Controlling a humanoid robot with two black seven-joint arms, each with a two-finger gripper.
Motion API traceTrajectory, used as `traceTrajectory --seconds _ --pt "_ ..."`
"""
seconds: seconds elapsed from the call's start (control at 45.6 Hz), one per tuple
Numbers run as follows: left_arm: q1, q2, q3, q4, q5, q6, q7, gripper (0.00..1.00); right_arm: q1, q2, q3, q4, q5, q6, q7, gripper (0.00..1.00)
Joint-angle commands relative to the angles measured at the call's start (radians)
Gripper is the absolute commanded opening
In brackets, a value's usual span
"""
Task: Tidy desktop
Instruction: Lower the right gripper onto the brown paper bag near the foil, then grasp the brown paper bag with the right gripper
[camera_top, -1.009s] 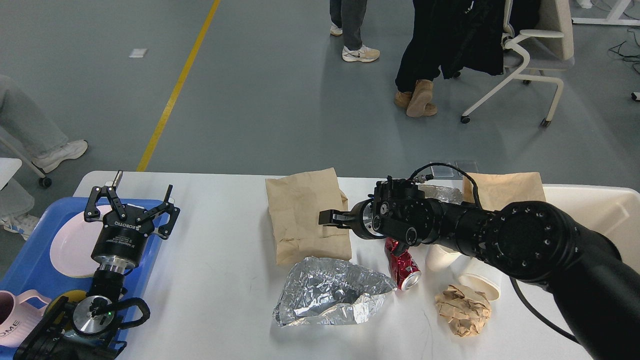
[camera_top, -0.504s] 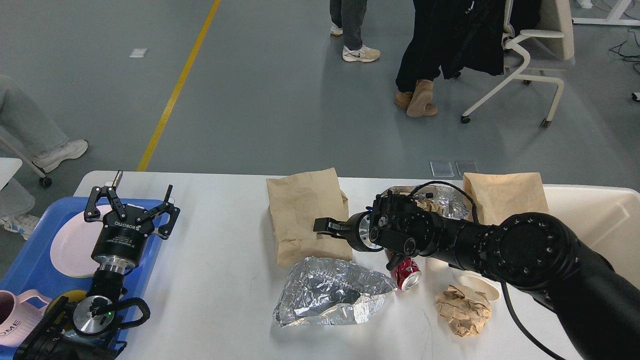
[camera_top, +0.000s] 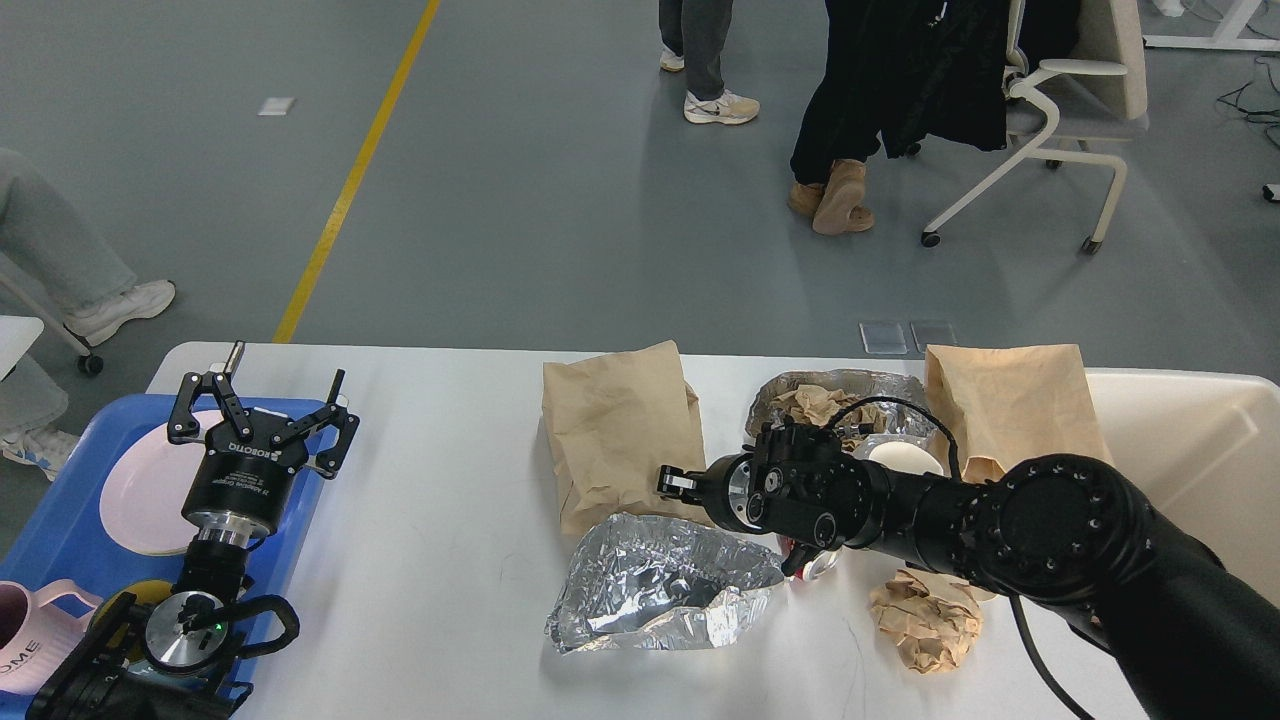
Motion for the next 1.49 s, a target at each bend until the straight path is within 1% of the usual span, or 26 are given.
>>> traceTrajectory --seconds 0.0,0.11,0.132,0.154,0.285,0.614,0.855,0.899,1.009,1.053,1.119,1.25,1.316,1.36,1.469 --pt "0.0 0.0 0.0 0.0 0.0 -0.001 0.0 0.96 -0.001 0.0 -0.002 -0.005 -0.017 -0.008 -0.005 0.29" --pt "0.0 -0.001 0.0 0.0 0.0 -0.001 0.0 0.96 -0.001 0.0 -0.002 -0.006 -0.018 -0.009 -0.018 0.04" --pt "0.0 -0.001 0.0 0.0 0.0 -0.001 0.0 0.96 -0.001 0.0 -0.002 -0.006 -0.018 -0.009 -0.024 0.0" --pt "0.0 -0.001 0.0 0.0 0.0 -0.001 0.0 0.96 -0.001 0.0 -0.002 -0.008 -0.017 -0.009 -0.031 0.0" --pt "0.0 0.0 0.0 0.0 0.0 0.001 0.0 0.96 -0.001 0.0 0.0 -0.003 -0.015 -0.006 -0.07 0.0" --pt "-0.002 0.0 0.0 0.0 0.0 -0.001 0.0 0.96 0.005 -0.001 0.003 -0.012 -0.003 -0.023 -0.071 0.0" --pt "0.0 0.0 0.0 0.0 0.0 -0.001 0.0 0.96 0.092 -0.006 0.014 0.034 0.031 -0.009 -0.076 0.0" --pt "0.0 0.0 0.0 0.0 0.0 0.001 0.0 0.96 0.104 -0.015 0.012 0.041 0.04 -0.006 -0.084 0.0" --pt "0.0 0.0 0.0 0.0 0.0 -0.001 0.0 0.96 0.118 -0.055 0.014 0.057 0.048 0.001 -0.139 0.0" --pt "0.0 0.0 0.0 0.0 0.0 -0.001 0.0 0.96 0.127 -0.061 0.015 0.061 0.048 0.004 -0.146 0.0" --pt "0.0 -0.001 0.0 0.0 0.0 -0.001 0.0 0.96 0.17 -0.075 0.015 0.098 0.052 0.03 -0.148 0.0" --pt "0.0 0.0 0.0 0.0 0.0 -0.001 0.0 0.96 0.299 -0.159 0.003 0.239 0.085 0.066 -0.156 0.0" --pt "0.0 0.0 0.0 0.0 0.002 -0.001 0.0 0.96 0.374 -0.181 -0.017 0.305 0.101 0.072 -0.179 0.0" --pt "0.0 -0.001 0.0 -0.001 0.0 -0.001 0.0 0.96 0.429 -0.197 -0.051 0.353 0.111 0.083 -0.197 0.0" --pt "0.0 0.0 0.0 0.0 0.0 -0.001 0.0 0.96 0.589 -0.211 -0.155 0.46 0.17 0.107 -0.2 0.0"
